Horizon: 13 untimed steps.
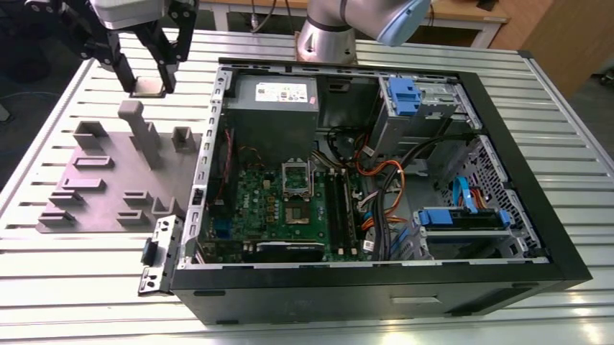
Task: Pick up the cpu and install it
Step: 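Pick up the cpu and move it towards the insertion slot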
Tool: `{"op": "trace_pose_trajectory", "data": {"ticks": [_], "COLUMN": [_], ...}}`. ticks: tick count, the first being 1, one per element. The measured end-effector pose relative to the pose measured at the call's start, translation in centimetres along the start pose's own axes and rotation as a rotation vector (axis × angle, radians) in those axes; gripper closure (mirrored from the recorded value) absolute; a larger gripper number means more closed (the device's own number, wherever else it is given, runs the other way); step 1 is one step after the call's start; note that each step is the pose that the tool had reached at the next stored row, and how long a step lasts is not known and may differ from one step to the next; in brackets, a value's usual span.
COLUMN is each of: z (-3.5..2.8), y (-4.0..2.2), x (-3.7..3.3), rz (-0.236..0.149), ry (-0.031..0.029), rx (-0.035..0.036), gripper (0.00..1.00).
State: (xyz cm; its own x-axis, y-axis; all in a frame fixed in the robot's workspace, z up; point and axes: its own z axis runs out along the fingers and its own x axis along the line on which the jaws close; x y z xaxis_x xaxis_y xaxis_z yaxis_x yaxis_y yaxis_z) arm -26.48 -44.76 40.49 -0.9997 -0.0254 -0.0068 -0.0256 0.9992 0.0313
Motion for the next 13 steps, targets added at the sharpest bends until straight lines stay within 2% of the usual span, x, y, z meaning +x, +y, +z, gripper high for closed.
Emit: {"op": "trace_pose_trajectory", "data": {"ticks": [13], "z": [0.0], "y": [-0.06], "x": [-0.26], "rz": [0.0], "ry": [0.0], "rx": [0.0], "gripper": [0.53]}}
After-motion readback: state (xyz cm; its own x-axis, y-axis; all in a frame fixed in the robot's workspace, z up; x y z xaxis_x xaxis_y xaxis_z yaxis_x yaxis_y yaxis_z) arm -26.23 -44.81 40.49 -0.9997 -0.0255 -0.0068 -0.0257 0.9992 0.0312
